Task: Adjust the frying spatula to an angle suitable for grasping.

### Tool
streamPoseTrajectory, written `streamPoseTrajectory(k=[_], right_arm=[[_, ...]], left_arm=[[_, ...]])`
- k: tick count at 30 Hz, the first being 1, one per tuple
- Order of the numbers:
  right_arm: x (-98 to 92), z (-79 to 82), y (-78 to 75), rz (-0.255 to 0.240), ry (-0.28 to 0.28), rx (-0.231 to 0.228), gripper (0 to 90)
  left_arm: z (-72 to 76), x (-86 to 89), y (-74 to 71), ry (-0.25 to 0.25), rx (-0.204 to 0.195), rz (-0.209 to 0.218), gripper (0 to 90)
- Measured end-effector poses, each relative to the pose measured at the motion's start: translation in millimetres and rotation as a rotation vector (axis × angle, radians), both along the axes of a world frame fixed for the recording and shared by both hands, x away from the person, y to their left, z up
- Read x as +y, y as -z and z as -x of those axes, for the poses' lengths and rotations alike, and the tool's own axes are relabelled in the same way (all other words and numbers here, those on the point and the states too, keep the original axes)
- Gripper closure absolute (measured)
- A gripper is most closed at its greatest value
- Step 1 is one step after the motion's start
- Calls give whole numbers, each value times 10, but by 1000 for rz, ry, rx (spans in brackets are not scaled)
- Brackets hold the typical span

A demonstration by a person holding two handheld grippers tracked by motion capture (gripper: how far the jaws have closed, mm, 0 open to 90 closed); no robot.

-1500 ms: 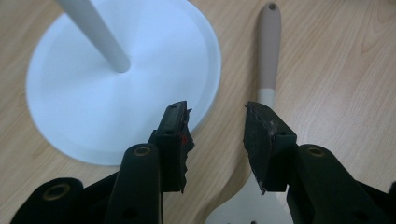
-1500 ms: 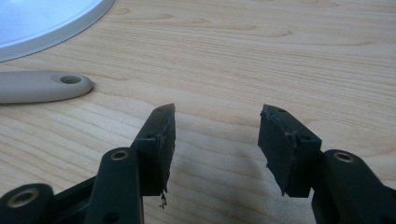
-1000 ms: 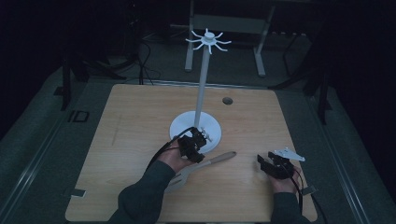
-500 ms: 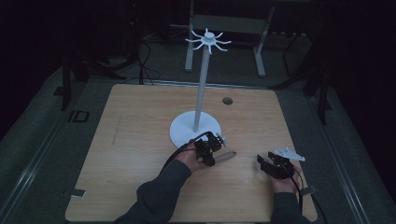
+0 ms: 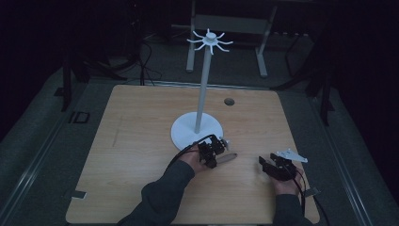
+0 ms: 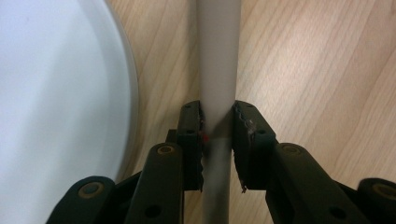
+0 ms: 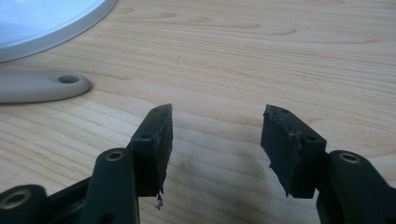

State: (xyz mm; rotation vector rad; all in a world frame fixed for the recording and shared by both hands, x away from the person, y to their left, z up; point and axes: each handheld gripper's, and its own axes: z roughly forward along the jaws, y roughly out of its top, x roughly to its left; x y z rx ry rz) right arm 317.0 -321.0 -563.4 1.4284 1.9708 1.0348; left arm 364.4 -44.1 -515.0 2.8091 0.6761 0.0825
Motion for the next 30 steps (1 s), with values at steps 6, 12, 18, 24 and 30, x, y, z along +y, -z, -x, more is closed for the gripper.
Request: streamPoseTrajectory(k=[6, 12, 18, 24, 30], right_arm=[[-1, 0, 1, 2, -2, 2, 434], [-2, 0, 1, 0, -2, 2, 433], [-4, 0, 1, -3, -3, 3, 432], [-6, -1, 1, -8, -1, 4, 432], [-5, -1, 1, -8, 1, 4, 432]], left_arm=[[-1, 40, 6, 0, 29, -24, 729], [-32, 23, 88, -4, 56, -45, 719], [-25, 14, 86, 7, 48, -51, 747], [6, 82, -2, -11, 8, -14, 750], [25, 218, -202, -29, -30, 73, 750]])
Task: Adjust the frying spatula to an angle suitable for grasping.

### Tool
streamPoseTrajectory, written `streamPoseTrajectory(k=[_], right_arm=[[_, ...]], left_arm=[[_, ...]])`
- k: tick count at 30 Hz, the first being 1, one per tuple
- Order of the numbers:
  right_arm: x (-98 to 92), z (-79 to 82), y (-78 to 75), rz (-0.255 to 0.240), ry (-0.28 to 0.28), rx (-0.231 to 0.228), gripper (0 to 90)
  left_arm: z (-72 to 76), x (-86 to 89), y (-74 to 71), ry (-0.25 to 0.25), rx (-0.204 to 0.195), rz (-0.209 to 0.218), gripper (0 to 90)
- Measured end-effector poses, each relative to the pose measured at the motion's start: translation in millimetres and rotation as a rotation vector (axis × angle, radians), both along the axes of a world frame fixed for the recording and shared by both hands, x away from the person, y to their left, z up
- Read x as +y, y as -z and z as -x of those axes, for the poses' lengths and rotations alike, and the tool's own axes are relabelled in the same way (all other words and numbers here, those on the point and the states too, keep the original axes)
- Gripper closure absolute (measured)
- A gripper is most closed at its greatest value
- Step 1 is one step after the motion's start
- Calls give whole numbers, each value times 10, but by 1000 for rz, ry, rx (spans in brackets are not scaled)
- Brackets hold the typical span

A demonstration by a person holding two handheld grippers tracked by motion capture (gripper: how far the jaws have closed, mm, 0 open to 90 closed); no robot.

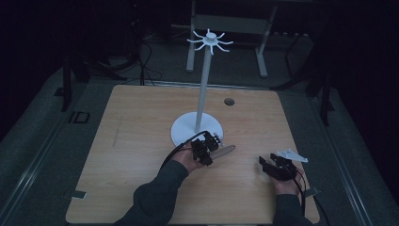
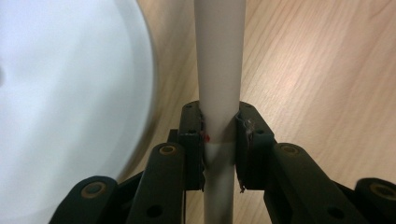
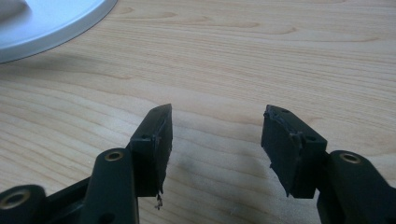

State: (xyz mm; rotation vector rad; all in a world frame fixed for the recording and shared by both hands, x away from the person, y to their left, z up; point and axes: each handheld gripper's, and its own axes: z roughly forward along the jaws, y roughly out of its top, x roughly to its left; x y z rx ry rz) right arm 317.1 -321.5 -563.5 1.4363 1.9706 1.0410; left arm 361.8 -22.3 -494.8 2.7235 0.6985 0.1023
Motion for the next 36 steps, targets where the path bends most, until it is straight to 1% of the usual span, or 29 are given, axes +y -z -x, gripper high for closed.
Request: streamPoseTrajectory(k=[2, 3, 4, 5, 6, 7, 9, 10, 11, 12, 15, 16, 17, 18, 21, 22, 23, 24, 29, 30, 31, 33, 35, 36], right_arm=[[-1, -1, 1, 2, -1, -3, 432], [-1, -2, 1, 3, -2, -4, 431], [-1, -2, 1, 3, -2, -4, 431], [0, -1, 1, 1, 0, -1, 431], [-1, -1, 0, 1, 0, -1, 431], [-1, -1, 0, 1, 0, -1, 431], [-1, -1, 0, 1, 1, -1, 431], [-1, -1, 0, 1, 1, -1, 431], [0, -2, 1, 2, 0, 0, 430], [0, -2, 1, 2, 0, 0, 430], [0, -3, 1, 3, 0, 1, 430], [0, -3, 0, 3, 0, 1, 430], [1, -3, 1, 4, 0, 1, 429], [0, -3, 1, 5, -1, 1, 429], [-1, -4, 1, 3, -2, 2, 429], [-1, -4, 1, 2, -2, 2, 429], [-3, -5, 1, 2, -3, 1, 429], [-3, -5, 1, 2, -3, 1, 429], [-1, -3, 1, 2, -2, 2, 429], [-1, -4, 1, 1, -2, 3, 429], [-1, -4, 1, 1, -2, 3, 429], [-2, -4, 1, 1, -2, 3, 429], [-1, -4, 1, 1, -1, 2, 429], [-1, -4, 1, 1, -1, 2, 429]], left_arm=[[8, 52, -70, -5, -8, 32, 750], [28, 99, -138, -14, -25, 61, 750], [28, 99, -138, -14, -25, 61, 750], [41, 121, -172, -17, -33, 72, 750], [66, 171, -247, -18, -51, 94, 750], [77, 190, -274, -23, -57, 105, 751], [102, 248, -362, -33, -82, 134, 751], [102, 248, -362, -33, -82, 134, 751], [125, 290, -446, -36, -104, 155, 751], [125, 290, -446, -36, -104, 155, 751], [159, 339, -566, -41, -134, 192, 751], [181, 364, -637, -45, -154, 211, 751], [181, 364, -637, -45, -154, 211, 751], [194, 373, -668, -47, -162, 218, 751], [225, 405, -754, -37, -190, 250, 752], [240, 431, -803, -32, -204, 273, 752], [246, 445, -821, -33, -208, 290, 752], [246, 445, -821, -33, -208, 290, 752], [253, 519, -882, -33, -236, 334, 752], [249, 544, -902, -36, -241, 358, 752], [249, 544, -902, -36, -241, 358, 752], [244, 565, -918, -35, -247, 383, 752], [243, 575, -934, -37, -253, 397, 752], [243, 575, -934, -37, -253, 397, 752]])
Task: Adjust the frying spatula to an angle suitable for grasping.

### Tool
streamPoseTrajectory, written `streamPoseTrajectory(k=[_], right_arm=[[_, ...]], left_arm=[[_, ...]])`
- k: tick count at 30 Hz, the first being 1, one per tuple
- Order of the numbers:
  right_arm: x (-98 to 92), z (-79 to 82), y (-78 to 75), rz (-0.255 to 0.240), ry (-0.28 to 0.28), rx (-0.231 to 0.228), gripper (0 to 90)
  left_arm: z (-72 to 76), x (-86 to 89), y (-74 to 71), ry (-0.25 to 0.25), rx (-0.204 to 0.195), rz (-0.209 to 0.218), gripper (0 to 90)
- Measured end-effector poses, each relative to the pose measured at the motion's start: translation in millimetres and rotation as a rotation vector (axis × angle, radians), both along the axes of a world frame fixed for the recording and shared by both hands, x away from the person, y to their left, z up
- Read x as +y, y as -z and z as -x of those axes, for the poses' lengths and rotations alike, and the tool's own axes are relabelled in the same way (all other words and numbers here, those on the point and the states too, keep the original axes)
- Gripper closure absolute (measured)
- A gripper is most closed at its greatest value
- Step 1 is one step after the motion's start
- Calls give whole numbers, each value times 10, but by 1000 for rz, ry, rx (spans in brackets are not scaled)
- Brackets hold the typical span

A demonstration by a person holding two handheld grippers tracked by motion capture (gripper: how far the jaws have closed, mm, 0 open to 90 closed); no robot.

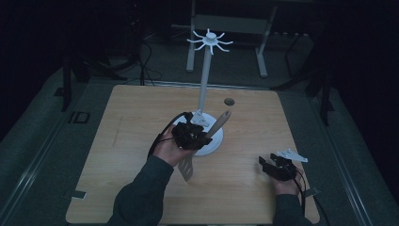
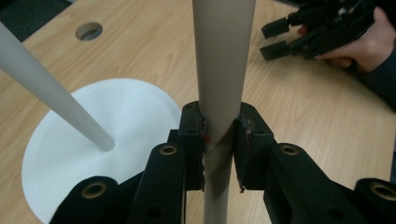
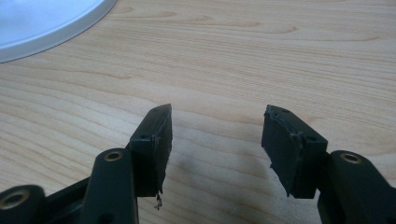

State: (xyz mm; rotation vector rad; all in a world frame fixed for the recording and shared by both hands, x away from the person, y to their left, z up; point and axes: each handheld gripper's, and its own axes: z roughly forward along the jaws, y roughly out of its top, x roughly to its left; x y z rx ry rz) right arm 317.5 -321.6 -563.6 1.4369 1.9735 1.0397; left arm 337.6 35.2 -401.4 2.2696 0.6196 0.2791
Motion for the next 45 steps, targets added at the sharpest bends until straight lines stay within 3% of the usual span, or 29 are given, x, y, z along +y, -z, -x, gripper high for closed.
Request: streamPoseTrajectory(k=[20, 31, 37, 41, 44, 45], right_arm=[[-1, 1, 0, 1, -2, 2, 428], [1, 3, 0, 5, -1, -2, 431], [53, 37, -45, -23, -37, -36, 461], [122, 83, -168, -64, -87, -90, 469], [270, 158, -408, -111, -187, -163, 474], [270, 158, -408, -111, -187, -163, 474]], left_arm=[[-100, -26, -238, 88, -49, 121, 752], [-169, 29, -353, 153, -53, 192, 752], [-180, 74, -370, 196, -38, 240, 751], [-186, 85, -370, 215, -36, 247, 751], [-181, 76, -365, 234, -32, 250, 751], [-181, 76, -365, 234, -32, 250, 751]])
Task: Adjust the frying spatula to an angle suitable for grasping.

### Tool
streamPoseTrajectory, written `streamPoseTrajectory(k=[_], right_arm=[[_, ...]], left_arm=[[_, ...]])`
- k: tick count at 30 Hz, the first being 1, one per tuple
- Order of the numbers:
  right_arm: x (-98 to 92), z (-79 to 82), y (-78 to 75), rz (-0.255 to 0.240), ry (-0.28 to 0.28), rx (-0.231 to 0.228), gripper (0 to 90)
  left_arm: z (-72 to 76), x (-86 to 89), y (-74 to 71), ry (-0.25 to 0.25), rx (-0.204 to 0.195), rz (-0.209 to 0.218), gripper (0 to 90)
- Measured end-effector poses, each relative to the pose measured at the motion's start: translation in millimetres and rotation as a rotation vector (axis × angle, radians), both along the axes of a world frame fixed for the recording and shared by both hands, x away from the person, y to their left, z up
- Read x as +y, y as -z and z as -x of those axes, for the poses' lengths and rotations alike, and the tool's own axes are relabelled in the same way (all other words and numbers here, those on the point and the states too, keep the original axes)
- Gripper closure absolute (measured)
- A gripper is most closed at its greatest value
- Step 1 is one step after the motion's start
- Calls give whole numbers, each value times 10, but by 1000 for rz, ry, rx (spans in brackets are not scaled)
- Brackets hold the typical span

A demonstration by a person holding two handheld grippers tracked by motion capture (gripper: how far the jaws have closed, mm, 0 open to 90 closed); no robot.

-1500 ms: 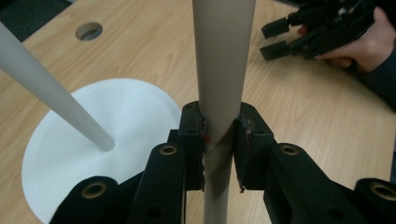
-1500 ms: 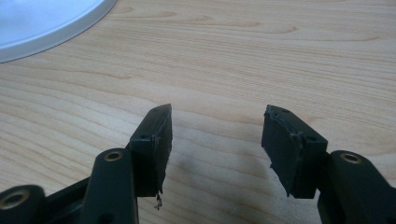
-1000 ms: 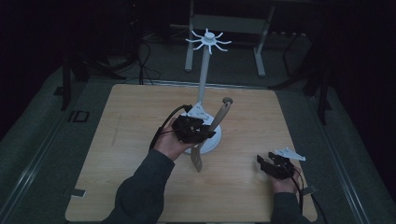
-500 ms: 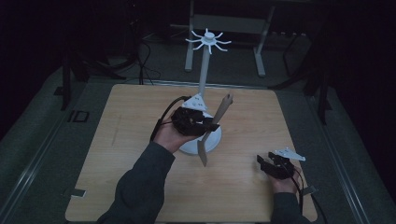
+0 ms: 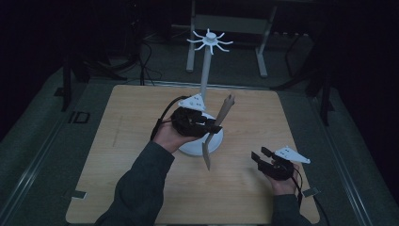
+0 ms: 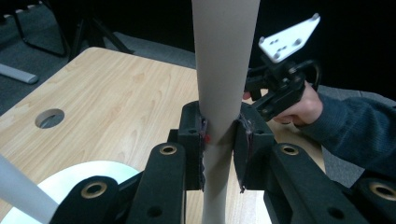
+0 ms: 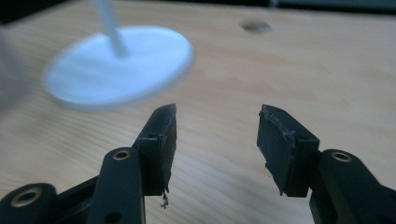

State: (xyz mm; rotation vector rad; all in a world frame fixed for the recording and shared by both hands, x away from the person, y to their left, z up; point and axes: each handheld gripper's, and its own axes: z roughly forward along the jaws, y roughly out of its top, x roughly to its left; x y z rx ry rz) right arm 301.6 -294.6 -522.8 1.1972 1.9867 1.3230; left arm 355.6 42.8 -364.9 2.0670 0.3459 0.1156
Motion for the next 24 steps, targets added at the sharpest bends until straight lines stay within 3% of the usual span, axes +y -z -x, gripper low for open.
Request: streamPoseTrajectory(k=[1, 2, 3, 10, 12, 13, 17, 24], right_arm=[[83, 26, -98, -8, -46, -29, 478], [83, 26, -98, -8, -46, -29, 478], [171, 47, -187, -21, -99, -49, 480], [486, 66, -439, -36, -266, -94, 477], [527, 62, -472, -44, -286, -97, 477], [606, 45, -543, -65, -331, -108, 477], [735, 23, -658, -109, -402, -115, 478], [956, -40, -795, -133, -490, -133, 478]], left_arm=[[-1, -5, 1, 5, -2, -4, 751], [-1, -5, 1, 5, -2, -4, 751], [-3, -5, 3, 12, 0, 3, 751], [-8, 37, -5, 34, -2, 15, 751], [-6, 53, -9, 41, -2, 17, 751], [-7, 64, -11, 46, -3, 23, 751], [2, 72, -18, 50, -6, 32, 751], [21, 62, -21, 68, -2, 45, 751]])
